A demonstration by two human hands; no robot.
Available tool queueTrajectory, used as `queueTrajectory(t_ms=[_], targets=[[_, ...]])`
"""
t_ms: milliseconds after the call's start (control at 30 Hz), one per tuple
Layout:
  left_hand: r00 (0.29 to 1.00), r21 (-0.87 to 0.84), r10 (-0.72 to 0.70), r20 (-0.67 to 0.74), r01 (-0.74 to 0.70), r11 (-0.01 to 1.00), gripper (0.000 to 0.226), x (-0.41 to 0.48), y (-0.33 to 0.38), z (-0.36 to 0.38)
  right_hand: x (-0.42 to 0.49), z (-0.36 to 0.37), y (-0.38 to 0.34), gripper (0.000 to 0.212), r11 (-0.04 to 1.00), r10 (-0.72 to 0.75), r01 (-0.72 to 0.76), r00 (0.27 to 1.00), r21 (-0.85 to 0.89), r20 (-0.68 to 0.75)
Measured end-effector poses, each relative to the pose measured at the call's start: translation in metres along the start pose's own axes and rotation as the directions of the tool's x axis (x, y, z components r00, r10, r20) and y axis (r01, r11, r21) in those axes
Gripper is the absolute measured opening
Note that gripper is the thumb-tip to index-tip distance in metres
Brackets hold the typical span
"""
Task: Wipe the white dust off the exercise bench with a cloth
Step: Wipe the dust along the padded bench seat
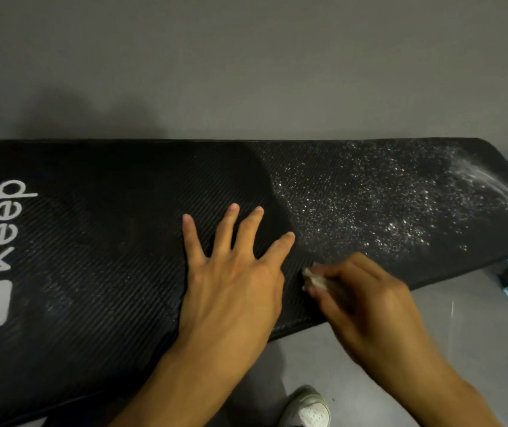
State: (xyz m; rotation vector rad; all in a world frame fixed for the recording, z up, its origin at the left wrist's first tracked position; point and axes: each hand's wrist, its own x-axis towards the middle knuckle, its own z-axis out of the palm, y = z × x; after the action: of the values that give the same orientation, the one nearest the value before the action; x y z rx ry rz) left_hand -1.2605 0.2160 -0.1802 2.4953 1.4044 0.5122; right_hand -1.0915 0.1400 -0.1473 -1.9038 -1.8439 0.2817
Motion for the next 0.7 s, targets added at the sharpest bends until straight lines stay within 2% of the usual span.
queueTrajectory(t_ms=[67,200,367,500,633,700], targets=[[1.0,0.004,0.0,-0.007,0.0,1.0,0.047,0.0,0.0,0.0,0.005,0.004,-0.002,0.017,1.0,-0.002,0.002,1.0,-0.012,0.0],[1.0,0.001,-0.004,0.006,0.004,1.0,0.047,0.0,0.001,-0.001,-0.012,0.0,-0.008,0.012,0.997,-0.042,0.034,0.993,0.067,0.108],[1.0,0.024,0.003,0.019,-0.003,1.0,0.049,-0.001,0.0,0.001,0.003,0.004,-0.006,0.014,1.0,0.018,-0.018,1.0,0.004,0.0],[0.999,0.025,-0.001,0.032,0.001,1.0,0.047,0.0,-0.001,-0.001,-0.003,0.003,-0.012,0.012,0.997,-0.033,0.023,0.991,0.075,0.129],[0.999,0.026,0.0,0.035,-0.001,1.0,0.048,-0.001,-0.001,0.0,0.001,-0.003,0.0,0.014,0.999,0.04,-0.04,0.999,-0.01,0.006],[0.999,0.034,-0.002,0.038,0.001,0.999,0.047,-0.001,-0.001,0.0,0.009,0.003,-0.001,0.018,0.999,0.025,-0.026,0.999,-0.044,-0.026]])
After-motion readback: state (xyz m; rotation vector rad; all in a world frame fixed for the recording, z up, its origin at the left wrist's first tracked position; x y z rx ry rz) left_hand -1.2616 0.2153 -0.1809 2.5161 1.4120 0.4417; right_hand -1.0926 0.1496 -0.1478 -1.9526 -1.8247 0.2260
